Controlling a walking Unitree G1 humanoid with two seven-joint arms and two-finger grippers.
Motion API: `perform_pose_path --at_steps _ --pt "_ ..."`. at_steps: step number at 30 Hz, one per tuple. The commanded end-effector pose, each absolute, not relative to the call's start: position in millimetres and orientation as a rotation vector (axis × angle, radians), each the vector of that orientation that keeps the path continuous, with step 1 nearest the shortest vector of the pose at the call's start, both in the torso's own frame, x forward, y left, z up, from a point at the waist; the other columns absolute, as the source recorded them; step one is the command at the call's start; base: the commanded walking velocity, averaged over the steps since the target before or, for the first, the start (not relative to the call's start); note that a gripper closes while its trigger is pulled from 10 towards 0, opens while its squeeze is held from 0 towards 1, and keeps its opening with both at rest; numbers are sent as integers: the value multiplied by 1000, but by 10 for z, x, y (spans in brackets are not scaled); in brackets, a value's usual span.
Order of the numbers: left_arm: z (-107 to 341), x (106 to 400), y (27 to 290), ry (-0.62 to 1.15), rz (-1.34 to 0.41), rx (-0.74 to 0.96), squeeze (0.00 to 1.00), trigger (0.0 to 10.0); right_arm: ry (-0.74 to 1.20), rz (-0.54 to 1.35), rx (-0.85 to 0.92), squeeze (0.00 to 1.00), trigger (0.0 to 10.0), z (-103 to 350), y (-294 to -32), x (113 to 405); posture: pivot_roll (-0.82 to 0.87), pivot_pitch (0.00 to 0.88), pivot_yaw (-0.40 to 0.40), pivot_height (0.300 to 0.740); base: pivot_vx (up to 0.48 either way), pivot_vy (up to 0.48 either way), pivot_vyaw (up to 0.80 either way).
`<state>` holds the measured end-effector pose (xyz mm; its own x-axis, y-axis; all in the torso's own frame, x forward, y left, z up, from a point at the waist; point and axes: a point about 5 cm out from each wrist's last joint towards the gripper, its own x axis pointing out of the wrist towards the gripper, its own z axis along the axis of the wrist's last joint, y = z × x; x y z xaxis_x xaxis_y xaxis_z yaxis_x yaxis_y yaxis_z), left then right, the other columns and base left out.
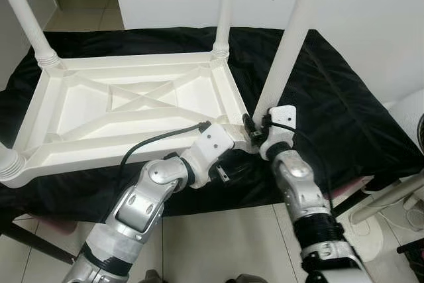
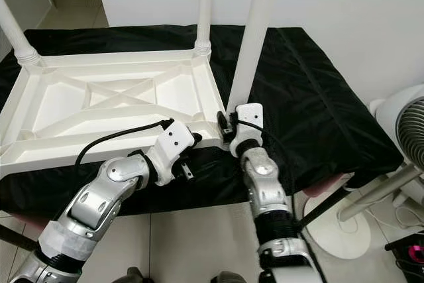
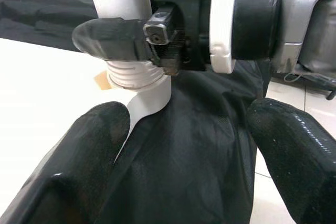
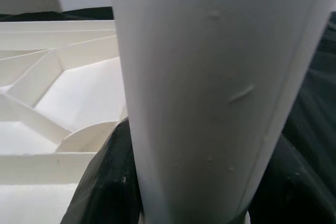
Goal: Building children table
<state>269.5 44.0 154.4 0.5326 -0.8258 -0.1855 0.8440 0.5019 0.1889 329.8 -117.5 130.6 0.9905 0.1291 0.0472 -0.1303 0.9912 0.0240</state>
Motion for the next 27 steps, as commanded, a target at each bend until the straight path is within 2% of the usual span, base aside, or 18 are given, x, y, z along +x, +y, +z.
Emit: perform_pose_path --at_steps 1,5,9,10,11,16,20,21,27 --pt "1535 2709 432 76 -1013 278 0 10000 36 75 54 0 10000 1147 -1201 3261 -159 39 19 740 0 0 0" --pt "1564 2738 427 70 -1011 282 0 10000 17 88 104 0 10000 1231 -940 3255 -134 34 30 740 0 0 0" --pt "1575 2744 447 67 -999 284 0 10000 -4 126 87 0 10000 1275 -955 3258 -117 36 11 740 0 0 0" --pt "1567 2743 468 70 -986 286 0 10000 -12 133 94 451 10000 1289 -990 3260 -112 36 4 740 0 0 0" --pt "1559 2736 486 73 -976 283 0 10000 -21 140 94 1000 10000 1304 -1019 3264 -104 35 -5 740 0 0 0" --pt "1548 2721 502 77 -960 276 0 10000 -44 146 89 1000 10000 1349 -1046 3264 -93 36 -12 740 0 0 0" --pt "1546 2709 509 78 -944 269 0 10000 -108 197 45 1000 10000 1415 -1231 3267 -85 41 -27 740 0 0 0" --pt "1545 2708 512 79 -942 268 0 10000 -116 237 26 0 10000 1418 -1288 3253 -85 41 -27 740 0 0 0" --pt "1545 2705 513 80 -939 268 0 10000 -99 414 -20 0 10000 1390 -1513 3180 -81 44 -30 740 0 0 0"
